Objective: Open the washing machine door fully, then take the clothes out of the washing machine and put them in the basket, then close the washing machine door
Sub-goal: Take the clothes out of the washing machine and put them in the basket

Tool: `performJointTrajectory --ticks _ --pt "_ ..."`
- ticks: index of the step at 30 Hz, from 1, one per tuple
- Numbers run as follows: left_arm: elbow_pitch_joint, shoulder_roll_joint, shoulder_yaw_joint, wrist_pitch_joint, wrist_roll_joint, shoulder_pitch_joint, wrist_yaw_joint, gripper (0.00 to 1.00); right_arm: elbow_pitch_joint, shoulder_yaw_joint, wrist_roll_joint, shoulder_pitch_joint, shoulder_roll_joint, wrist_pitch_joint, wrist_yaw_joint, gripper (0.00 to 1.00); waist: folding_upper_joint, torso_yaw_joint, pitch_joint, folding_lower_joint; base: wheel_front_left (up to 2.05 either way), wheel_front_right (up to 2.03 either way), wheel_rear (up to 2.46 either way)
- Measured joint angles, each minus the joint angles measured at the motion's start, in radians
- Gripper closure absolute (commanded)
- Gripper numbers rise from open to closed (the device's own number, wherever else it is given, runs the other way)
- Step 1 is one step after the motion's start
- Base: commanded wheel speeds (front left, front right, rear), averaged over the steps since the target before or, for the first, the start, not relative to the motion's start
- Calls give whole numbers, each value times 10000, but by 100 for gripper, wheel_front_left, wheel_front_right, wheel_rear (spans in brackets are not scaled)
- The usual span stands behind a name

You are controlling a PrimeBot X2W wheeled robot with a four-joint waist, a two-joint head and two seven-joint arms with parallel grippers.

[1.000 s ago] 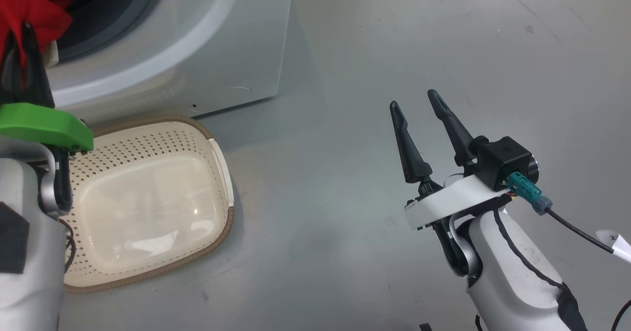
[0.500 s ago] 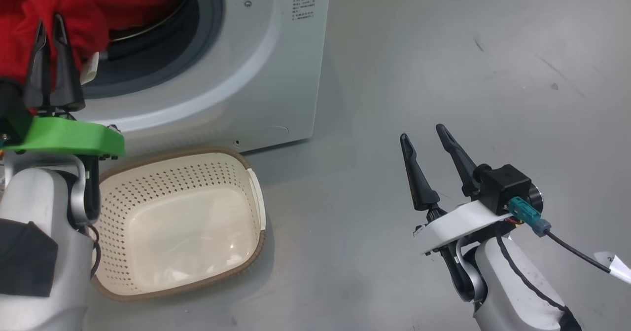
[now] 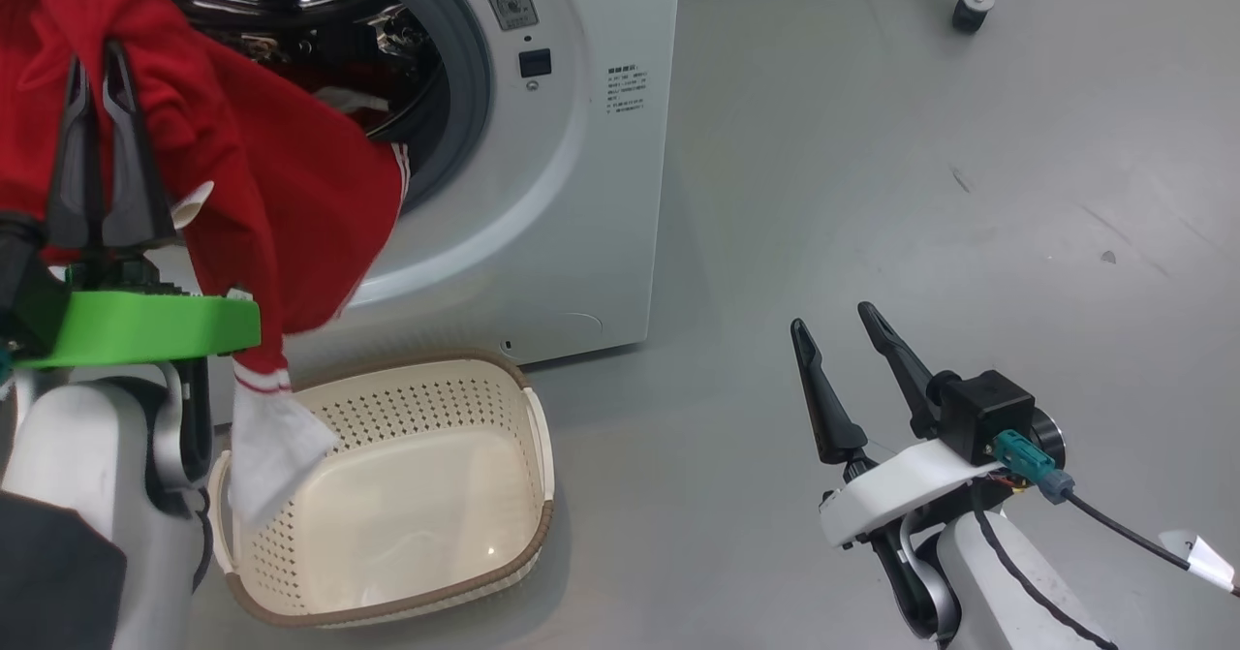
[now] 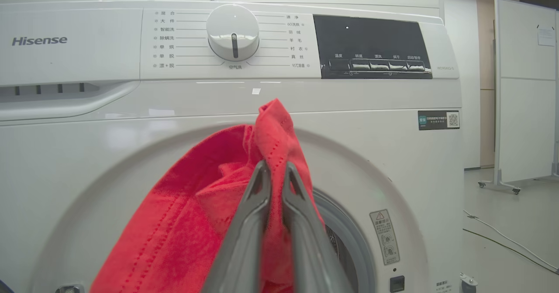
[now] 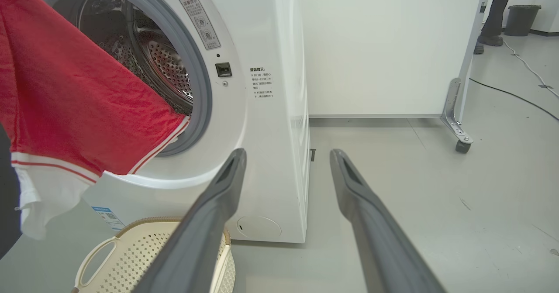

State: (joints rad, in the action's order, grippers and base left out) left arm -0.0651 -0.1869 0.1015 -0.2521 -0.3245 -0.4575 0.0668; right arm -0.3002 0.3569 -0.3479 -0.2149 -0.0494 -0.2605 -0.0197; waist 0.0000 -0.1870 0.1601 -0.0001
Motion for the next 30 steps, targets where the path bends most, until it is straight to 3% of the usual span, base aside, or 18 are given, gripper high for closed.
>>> performJointTrajectory --ticks 17,30 --pt "926 282 316 640 8 2516 265 100 54 -163 163 531 0 0 -134 0 0 140 -682 0 0 0 0" --pt "19 685 589 1315 -274 3379 324 100 777 -186 334 438 0 0 -180 0 0 134 274 0 0 0 0"
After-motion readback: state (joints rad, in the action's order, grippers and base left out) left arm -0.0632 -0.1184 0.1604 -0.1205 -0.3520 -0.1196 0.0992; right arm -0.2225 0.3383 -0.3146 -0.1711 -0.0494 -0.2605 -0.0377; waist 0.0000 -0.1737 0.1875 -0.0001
